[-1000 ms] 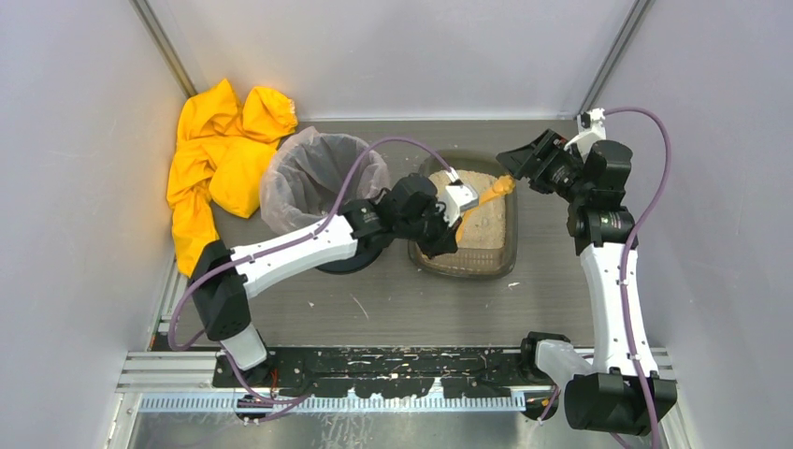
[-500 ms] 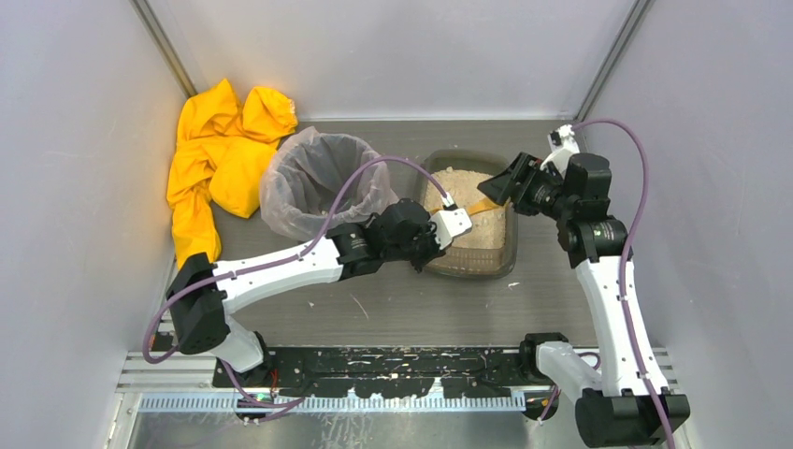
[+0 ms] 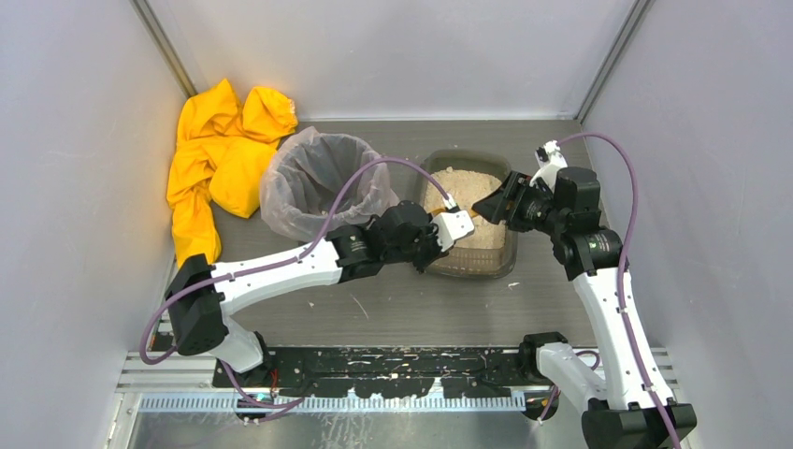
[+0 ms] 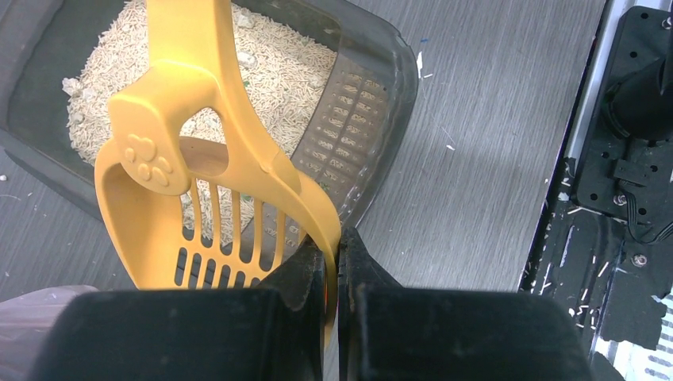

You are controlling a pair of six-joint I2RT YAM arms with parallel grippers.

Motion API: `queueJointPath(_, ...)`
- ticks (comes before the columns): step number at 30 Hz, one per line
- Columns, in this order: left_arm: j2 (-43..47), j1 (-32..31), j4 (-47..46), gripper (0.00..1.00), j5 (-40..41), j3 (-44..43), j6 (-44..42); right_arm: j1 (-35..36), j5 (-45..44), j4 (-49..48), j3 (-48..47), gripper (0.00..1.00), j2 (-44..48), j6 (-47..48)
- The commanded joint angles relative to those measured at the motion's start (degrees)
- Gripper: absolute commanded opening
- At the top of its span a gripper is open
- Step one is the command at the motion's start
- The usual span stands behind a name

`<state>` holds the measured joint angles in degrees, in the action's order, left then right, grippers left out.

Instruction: Clean the litter box

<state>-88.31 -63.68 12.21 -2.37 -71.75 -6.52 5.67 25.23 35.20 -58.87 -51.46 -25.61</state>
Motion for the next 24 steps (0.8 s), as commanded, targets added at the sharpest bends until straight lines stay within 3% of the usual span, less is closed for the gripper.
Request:
queueJointPath(1, 1.6, -0.6, -4.4, 0.00, -0.1, -0.6, -0.8, 0.3, -0.9, -2.5, -0.3, 0.58, 0.5, 0.5)
queueJointPath(7, 0.9, -1.3, -4.6, 0.00, 1.0, -0.1, -1.1, 0.4, -0.4, -3.2, -0.3, 0.17, -0.2, 0.0)
queueJointPath(11, 0.6, -1.4, -4.7, 0.00, 0.7, -0.3, -1.0, 0.4, -0.8, -2.8, 0.2, 0.01, 0.3, 0.4)
queueJointPath(24, -0.4, -3.4, -4.7, 0.00, 1.9, -0.4, -0.2, 0.5, -2.3, -4.4, 1.5, 0.01, 0.6, 0.3)
